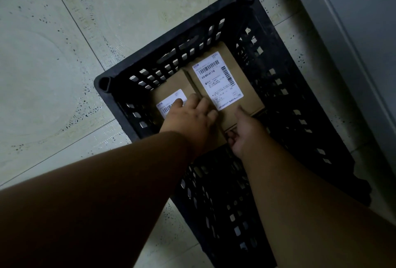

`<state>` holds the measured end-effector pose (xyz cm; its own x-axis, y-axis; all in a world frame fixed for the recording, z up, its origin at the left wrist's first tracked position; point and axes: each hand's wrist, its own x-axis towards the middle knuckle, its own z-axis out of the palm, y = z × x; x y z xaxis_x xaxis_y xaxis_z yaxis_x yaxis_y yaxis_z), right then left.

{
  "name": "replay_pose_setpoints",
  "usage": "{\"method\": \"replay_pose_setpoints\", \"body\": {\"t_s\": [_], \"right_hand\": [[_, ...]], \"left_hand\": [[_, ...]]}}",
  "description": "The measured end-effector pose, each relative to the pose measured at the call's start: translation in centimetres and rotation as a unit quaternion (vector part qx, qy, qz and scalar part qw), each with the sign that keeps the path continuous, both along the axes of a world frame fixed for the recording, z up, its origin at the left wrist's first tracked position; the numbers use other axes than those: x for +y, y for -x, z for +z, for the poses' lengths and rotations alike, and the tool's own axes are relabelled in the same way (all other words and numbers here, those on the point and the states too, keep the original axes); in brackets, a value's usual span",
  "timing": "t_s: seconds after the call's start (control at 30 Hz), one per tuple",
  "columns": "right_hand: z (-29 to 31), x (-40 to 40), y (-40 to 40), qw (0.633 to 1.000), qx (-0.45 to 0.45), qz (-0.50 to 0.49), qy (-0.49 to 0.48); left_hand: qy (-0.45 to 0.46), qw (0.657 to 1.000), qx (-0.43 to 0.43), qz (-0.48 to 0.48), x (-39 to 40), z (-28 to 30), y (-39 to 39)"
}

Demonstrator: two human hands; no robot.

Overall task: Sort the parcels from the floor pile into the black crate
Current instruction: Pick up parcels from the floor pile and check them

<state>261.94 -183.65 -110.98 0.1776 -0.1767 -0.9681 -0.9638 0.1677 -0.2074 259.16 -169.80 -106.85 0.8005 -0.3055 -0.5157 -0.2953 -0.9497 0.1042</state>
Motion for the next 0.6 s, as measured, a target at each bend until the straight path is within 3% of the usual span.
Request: {"method": "replay_pose_setpoints", "body": {"t_s": [0.17,0.4,0.6], "right_hand": [[-0.7,-0.1,0.2,0.998,-0.023,-0.064,-0.008],[-0.8,-1.7,2.1,0.983,-0.061,-0.131,0.11],[-0.3,-1.9,1.8,0.989,-0.067,-0.095,0.094]], "left_hand": [[-0.001,0.999,-0.035,-0.001,0.1,0.4,0.1],[0.002,0.996,-0.087,-0.011,0.8,1.7,0.5],[-0.01,0.998,0.066,-0.002,0.9,-0.6,-0.1]]}}
